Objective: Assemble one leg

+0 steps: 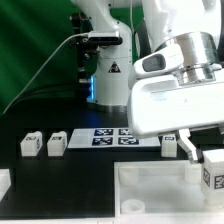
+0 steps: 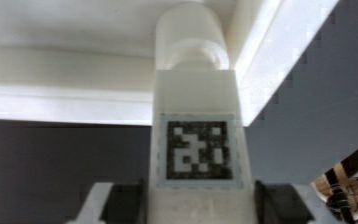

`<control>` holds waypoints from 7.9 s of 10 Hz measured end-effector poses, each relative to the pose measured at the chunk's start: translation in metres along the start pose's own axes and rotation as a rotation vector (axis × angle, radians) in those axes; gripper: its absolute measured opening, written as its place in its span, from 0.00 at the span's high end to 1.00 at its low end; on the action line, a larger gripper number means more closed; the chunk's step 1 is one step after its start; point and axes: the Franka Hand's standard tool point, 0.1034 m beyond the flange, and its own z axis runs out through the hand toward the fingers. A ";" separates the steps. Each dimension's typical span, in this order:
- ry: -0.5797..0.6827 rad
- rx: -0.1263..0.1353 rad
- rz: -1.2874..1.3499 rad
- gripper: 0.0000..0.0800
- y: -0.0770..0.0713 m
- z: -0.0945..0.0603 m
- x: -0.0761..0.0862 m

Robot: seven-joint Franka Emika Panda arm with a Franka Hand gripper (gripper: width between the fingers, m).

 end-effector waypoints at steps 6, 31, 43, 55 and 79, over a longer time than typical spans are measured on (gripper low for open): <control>-0.014 -0.005 0.011 0.22 0.001 0.001 -0.002; -0.622 0.107 0.050 0.63 0.005 0.014 0.011; -0.482 -0.196 1.207 0.63 0.003 0.012 0.003; -0.527 -0.142 0.997 0.19 -0.005 0.015 -0.002; -0.470 -0.219 1.603 0.31 -0.018 0.014 0.006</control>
Offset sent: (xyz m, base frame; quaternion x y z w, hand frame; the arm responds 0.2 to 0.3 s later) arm 0.0000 0.0000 0.0000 0.0000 0.0000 0.0000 1.0000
